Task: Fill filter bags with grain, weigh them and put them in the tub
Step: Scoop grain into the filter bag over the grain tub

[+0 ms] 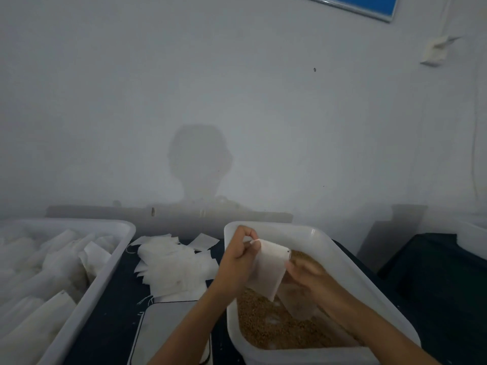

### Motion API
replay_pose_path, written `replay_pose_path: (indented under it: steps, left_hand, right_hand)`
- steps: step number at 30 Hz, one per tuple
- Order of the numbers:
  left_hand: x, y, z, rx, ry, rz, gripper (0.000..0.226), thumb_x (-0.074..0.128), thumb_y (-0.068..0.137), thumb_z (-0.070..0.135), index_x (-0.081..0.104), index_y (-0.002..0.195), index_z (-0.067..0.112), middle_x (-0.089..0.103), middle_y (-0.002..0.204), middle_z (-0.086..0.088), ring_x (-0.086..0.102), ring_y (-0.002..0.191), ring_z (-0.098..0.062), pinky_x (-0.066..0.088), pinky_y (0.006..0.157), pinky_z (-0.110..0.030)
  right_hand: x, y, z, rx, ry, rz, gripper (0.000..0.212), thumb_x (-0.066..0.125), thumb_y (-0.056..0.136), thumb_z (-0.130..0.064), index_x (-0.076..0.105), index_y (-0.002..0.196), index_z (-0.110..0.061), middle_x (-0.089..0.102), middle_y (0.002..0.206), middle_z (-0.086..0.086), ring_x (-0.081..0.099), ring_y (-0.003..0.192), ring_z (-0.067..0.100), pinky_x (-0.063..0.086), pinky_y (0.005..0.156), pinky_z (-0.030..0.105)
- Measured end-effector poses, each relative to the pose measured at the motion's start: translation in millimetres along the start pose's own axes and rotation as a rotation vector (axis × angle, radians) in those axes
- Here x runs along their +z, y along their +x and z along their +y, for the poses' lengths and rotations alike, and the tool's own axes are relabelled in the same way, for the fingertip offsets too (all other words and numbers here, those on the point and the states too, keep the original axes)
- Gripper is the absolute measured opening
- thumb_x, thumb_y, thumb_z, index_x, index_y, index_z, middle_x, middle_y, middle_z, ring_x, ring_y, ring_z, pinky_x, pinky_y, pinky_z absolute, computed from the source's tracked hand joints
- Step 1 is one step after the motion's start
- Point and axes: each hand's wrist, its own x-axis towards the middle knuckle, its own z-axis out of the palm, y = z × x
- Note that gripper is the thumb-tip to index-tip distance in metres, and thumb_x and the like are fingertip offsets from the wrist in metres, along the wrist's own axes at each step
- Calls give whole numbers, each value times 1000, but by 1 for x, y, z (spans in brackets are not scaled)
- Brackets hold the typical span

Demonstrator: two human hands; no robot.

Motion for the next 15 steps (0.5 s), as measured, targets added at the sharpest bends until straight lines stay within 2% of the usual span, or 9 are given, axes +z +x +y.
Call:
replay_pose_path:
  steps: [2, 4, 6, 8, 9, 10, 11, 13, 15]
  left_hand:
    - [-17, -5, 15, 81, 4, -22, 19, 42, 98, 7, 45, 84, 20, 53, 62, 12, 44, 55, 5, 35, 49, -7]
    - [-34, -12, 27, 140, 33, 22, 18, 45, 96, 6, 46, 85, 21, 60, 65, 19, 50, 57, 5, 38, 52, -7]
    - [-52, -26, 34, 116, -28, 105, 8, 47, 96, 20, 45, 99, 26, 65, 71, 19, 57, 62, 6, 43, 57, -7]
    - [-69, -41, 33, 37, -117, 167, 34, 51, 83, 41, 39, 113, 29, 70, 81, 13, 62, 71, 6, 47, 62, -8]
    - [-77, -49, 29, -9, -109, 187, 44, 54, 77, 44, 40, 116, 28, 70, 88, 9, 63, 75, 6, 48, 64, -9]
    - [-84, -57, 26, -49, -83, 199, 45, 60, 76, 41, 45, 114, 25, 69, 92, 6, 64, 78, 3, 50, 64, -12]
    - [-91, -65, 21, -59, -30, 202, 36, 65, 77, 35, 51, 107, 22, 69, 90, 5, 66, 77, -1, 51, 63, -15]
    - [-103, -78, 8, -33, 113, 224, 10, 68, 80, 27, 61, 84, 21, 66, 69, 9, 63, 64, -4, 48, 55, -17]
    - [-116, -85, -8, -44, 224, 269, 18, 68, 83, 24, 59, 67, 21, 59, 54, 9, 54, 52, -1, 40, 51, -15]
  right_hand:
    - [23, -3, -12, -125, 73, 13, 39, 65, 73, -35, 66, 106, -16, 74, 93, -4, 71, 85, 15, 55, 65, 24]
    - [50, -4, -22, -222, 48, 60, 25, 68, 78, -27, 69, 100, -16, 74, 90, -3, 71, 84, 16, 56, 66, 25]
    - [74, -3, -30, -289, 40, 117, 8, 67, 84, -19, 69, 90, -23, 74, 85, -4, 70, 80, 13, 58, 65, 26]
    - [97, -2, -38, -331, -28, 182, 6, 66, 86, -19, 67, 86, -25, 73, 86, -3, 69, 82, 13, 59, 71, 32]
    - [109, -2, -41, -359, -64, 210, 5, 66, 85, -19, 66, 85, -25, 72, 88, -2, 68, 83, 14, 58, 73, 34]
    - [120, -1, -43, -388, -79, 231, 5, 67, 85, -20, 66, 84, -25, 72, 87, 0, 68, 82, 16, 58, 73, 34]
    - [131, 0, -43, -420, -105, 250, 8, 68, 84, -19, 66, 80, -26, 71, 82, -1, 67, 79, 16, 57, 70, 30]
    - [152, 3, -37, -455, -172, 286, 12, 67, 85, -19, 64, 78, -28, 67, 77, -6, 64, 73, 10, 54, 65, 25]
    - [171, 8, -26, -455, -226, 291, 5, 65, 86, -20, 66, 84, -15, 68, 81, 0, 64, 77, 12, 54, 69, 31]
